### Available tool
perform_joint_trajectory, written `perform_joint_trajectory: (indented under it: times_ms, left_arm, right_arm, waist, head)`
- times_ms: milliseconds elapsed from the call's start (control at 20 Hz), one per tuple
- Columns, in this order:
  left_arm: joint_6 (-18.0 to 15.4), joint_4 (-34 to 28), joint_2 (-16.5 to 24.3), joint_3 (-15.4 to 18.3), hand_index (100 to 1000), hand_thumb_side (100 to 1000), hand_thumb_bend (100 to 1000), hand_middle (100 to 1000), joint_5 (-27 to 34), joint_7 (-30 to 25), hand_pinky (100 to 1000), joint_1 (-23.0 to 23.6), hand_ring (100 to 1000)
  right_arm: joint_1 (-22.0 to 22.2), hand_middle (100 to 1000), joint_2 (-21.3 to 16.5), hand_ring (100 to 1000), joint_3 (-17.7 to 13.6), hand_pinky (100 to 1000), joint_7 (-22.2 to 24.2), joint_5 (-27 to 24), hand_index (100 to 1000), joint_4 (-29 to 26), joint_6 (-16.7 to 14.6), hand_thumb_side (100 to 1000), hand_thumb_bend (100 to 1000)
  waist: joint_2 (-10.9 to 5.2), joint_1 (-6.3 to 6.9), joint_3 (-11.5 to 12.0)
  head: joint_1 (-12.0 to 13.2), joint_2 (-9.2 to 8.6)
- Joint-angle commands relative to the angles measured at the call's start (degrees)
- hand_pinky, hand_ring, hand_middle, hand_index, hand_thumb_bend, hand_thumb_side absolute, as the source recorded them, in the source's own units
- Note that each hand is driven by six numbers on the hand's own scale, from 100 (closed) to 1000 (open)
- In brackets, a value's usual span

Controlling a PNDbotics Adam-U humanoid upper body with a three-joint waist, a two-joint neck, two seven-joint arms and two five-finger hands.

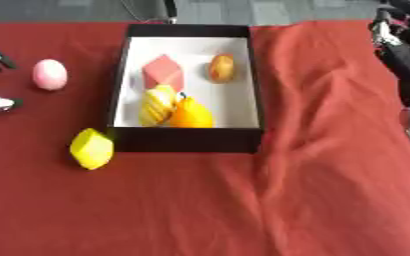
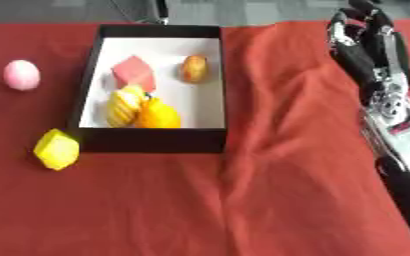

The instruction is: Pick up objects on the table and place them in the box.

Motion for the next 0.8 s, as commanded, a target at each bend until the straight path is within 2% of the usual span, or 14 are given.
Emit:
perform_joint_trajectory:
  times_ms: [50,250,300,350,450,700,800]
  left_arm:
    - [0.3,0.3,0.4,1.2,821,303,437,785,0.1,0.8,767,-1.7,798]
    - [1.1,0.8,-0.5,1.8,805,287,380,777,-0.2,2.7,754,-2.2,790]
    - [1.3,1.0,-0.7,1.9,789,285,327,772,-0.2,3.2,745,-2.3,784]
    - [1.4,1.1,-0.9,2.1,787,285,316,771,-0.1,3.8,743,-2.4,783]
    - [1.5,1.3,-1.3,2.2,778,304,286,765,0.0,5.0,733,-2.5,776]
    - [2.1,1.6,-2.4,2.4,824,340,392,767,-2.7,8.7,733,-3.0,774]
    - [2.4,1.9,-2.9,2.7,812,336,392,763,-4.0,10.0,731,-3.3,772]
  right_arm:
    - [-1.2,770,-0.5,763,-0.1,948,0.1,-0.4,861,-0.3,0.1,305,100]
    - [-1.7,770,-0.2,762,0.1,948,0.3,-0.4,861,-0.1,0.2,307,100]
    - [-1.8,769,-0.2,761,0.2,948,0.4,-0.4,860,0.0,0.2,306,100]
    - [-1.9,769,-0.1,761,0.2,948,0.4,-0.5,860,0.0,0.2,306,100]
    - [-2.1,768,0.0,760,0.3,948,0.6,-0.5,860,0.1,0.2,305,100]
    - [-2.9,766,0.4,756,0.7,948,1.2,-0.5,857,0.1,0.3,304,100]
    - [-3.1,767,0.5,755,0.8,948,1.4,-0.5,857,0.1,0.3,309,100]
  waist:
    - [-0.56,0.0,-0.2]
    - [-0.18,-0.01,-0.4]
    - [-0.12,-0.02,-0.5]
    - [-0.07,-0.02,-0.5]
    - [-0.02,-0.02,-0.6]
    - [0.27,-0.17,-1.0]
    - [0.49,-0.22,-1.1]
  head:
    - [0.4,-0.12]
    - [0.7,-0.12]
    - [0.7,-0.12]
    - [0.8,-0.12]
    - [0.9,-0.12]
    - [1.2,-0.12]
    - [1.3,-0.12]
